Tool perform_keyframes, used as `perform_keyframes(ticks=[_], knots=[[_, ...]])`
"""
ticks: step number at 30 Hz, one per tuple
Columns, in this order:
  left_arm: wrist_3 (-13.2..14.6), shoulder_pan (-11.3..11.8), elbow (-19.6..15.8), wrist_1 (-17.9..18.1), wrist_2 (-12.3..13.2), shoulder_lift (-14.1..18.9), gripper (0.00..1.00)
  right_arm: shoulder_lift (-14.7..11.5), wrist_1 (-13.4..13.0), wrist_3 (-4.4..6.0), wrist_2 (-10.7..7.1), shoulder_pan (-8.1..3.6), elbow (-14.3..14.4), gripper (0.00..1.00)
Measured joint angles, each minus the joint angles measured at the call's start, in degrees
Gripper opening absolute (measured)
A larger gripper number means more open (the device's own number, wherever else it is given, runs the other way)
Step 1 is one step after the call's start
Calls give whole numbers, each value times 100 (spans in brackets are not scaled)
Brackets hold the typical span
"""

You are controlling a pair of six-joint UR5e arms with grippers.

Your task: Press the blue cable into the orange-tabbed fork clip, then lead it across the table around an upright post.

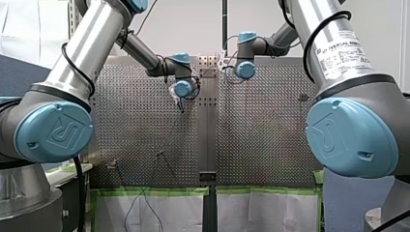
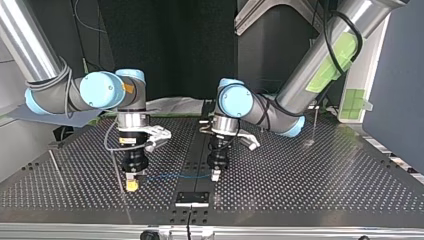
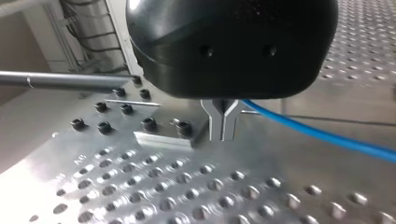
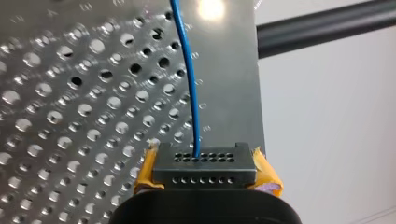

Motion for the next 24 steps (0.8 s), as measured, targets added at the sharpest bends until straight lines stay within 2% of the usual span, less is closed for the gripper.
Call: perform_keyframes(ticks=[9,16,24], knots=[[-235,-56,351,-101,102,-3,0,-95,51,43,-7,-140,-1,0],[-369,-61,488,-124,157,-4,0,-108,86,94,-7,-268,-1,0],[-630,-68,671,-143,258,-6,0,-116,106,201,-16,-444,-1,0]])
